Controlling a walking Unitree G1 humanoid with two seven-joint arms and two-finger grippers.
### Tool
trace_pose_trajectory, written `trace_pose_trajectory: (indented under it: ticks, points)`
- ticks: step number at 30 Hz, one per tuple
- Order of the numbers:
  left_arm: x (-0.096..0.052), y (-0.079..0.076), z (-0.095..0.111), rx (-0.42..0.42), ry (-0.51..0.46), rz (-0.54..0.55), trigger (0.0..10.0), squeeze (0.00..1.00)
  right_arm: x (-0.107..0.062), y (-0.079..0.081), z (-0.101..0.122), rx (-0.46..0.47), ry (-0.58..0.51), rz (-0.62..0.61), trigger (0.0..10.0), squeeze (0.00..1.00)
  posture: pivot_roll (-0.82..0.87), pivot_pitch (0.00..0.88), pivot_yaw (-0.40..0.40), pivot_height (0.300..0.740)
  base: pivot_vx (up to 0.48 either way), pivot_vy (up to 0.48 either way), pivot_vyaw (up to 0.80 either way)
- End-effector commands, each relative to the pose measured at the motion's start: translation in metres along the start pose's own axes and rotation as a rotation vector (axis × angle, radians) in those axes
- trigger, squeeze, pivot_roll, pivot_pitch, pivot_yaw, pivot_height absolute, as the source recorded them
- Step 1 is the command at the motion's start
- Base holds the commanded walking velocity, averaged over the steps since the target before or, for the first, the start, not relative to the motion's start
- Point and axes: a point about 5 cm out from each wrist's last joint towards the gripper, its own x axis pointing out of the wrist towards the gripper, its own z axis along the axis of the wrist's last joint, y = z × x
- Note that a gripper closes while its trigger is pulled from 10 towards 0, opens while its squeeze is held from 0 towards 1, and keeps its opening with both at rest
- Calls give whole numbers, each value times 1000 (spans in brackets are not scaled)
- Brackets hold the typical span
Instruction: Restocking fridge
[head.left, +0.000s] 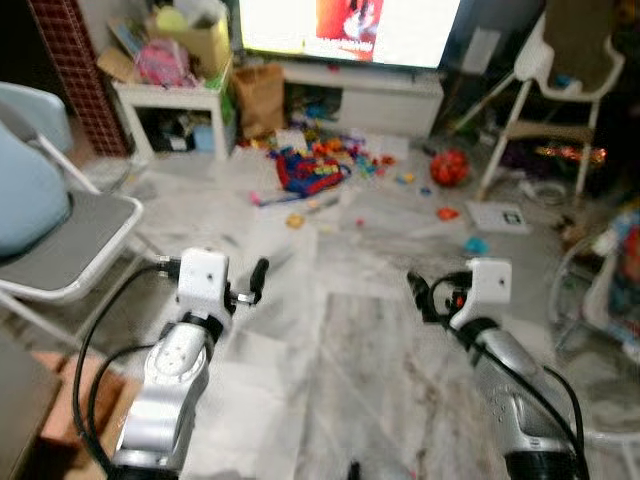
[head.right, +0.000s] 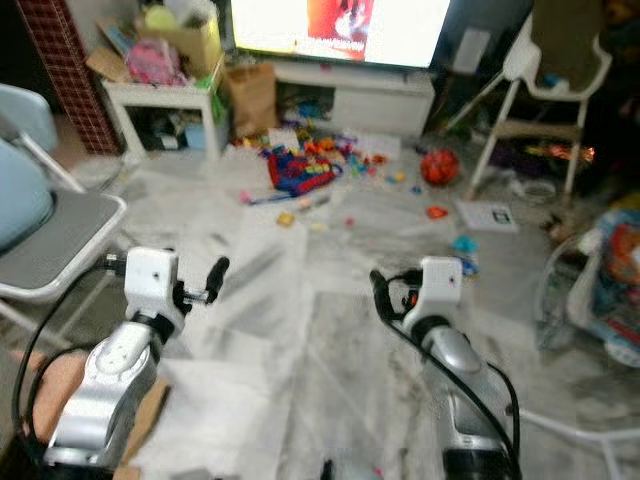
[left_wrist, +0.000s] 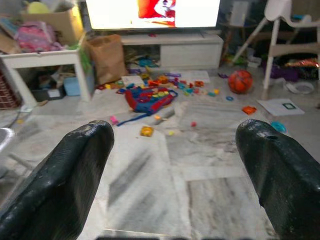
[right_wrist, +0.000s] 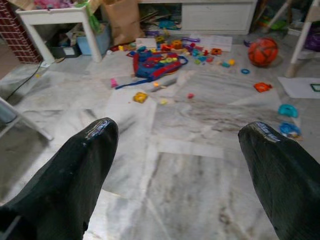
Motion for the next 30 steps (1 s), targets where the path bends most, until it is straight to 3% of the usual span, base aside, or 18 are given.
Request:
trace_pose_trajectory:
  ticks: [1,7,30]
  points:
    - [5,-3,6,9,-22,-25,10000,0,-2,-3,4,0,-7,-8,10000,0,-34,0,-29,740,0,-341,0]
    - [10,5,15,-17,-68,58,10000,0,-5,-2,6,27,-53,-59,10000,0,-36,0,-16,740,0,-57,0]
    - [10,14,18,22,-90,75,10000,0,-5,1,15,6,-103,-53,10000,0,-42,0,-6,740,0,0,0]
